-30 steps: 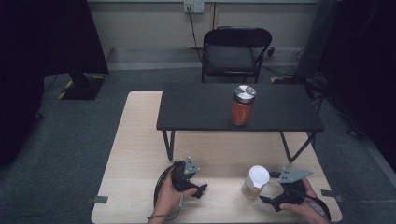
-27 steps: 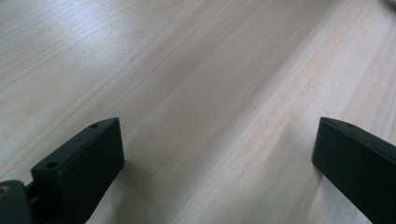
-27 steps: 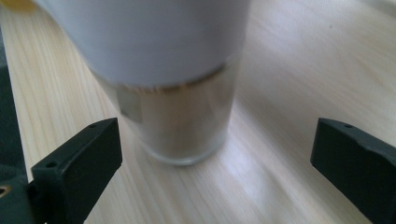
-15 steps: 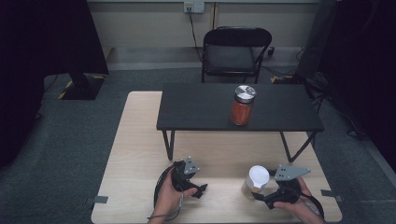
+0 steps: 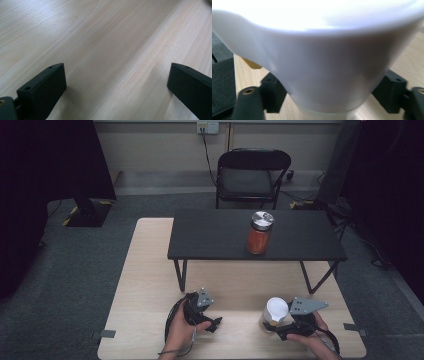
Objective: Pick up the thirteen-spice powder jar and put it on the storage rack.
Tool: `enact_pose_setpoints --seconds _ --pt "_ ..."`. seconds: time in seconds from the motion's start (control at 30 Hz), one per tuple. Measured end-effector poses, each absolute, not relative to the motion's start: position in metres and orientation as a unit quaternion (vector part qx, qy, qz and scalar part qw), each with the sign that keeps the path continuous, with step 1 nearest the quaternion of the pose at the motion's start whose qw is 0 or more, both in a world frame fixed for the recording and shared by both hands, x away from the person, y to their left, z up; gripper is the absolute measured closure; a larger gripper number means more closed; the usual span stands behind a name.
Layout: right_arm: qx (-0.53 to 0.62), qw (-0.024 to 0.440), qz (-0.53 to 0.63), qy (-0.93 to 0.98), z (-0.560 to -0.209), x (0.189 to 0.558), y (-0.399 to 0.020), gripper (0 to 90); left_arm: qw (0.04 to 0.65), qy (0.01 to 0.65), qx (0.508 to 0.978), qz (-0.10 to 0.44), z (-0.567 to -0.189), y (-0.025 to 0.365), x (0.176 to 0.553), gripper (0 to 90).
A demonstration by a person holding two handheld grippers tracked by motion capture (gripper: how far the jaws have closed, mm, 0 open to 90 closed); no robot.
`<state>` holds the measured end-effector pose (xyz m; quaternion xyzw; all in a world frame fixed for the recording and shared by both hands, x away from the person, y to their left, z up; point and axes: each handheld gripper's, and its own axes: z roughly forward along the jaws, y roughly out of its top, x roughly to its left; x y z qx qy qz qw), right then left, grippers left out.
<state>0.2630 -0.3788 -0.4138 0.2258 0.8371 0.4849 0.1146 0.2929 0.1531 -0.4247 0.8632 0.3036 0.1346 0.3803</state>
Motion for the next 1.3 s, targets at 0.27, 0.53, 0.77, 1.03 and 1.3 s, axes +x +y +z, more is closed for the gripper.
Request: enact_pose_setpoints --seconds 0.27,0.53,0.77,1.03,1.3 --pt "0.221 0.117 0.49 0.835 -0.414 0.262 -0.379 29.3 0.38 0.304 0.863 0.135 -0.425 0.153 0.293 1.6" --pt "0.22 0.129 0.481 0.839 -0.41 0.258 -0.376 30.4 0.38 0.304 0.863 0.135 -0.425 0.153 0.293 1.6" --pt "0.221 0.127 0.476 0.842 -0.404 0.259 -0.376 30.5 0.38 0.304 0.863 0.135 -0.425 0.153 0.293 1.6" --pt "0.221 0.13 0.473 0.843 -0.394 0.259 -0.38 30.5 0.38 0.304 0.863 0.135 -0.425 0.153 0.293 1.6" --pt "0.225 0.131 0.476 0.84 -0.383 0.26 -0.385 30.5 0.38 0.304 0.863 0.135 -0.425 0.153 0.293 1.6"
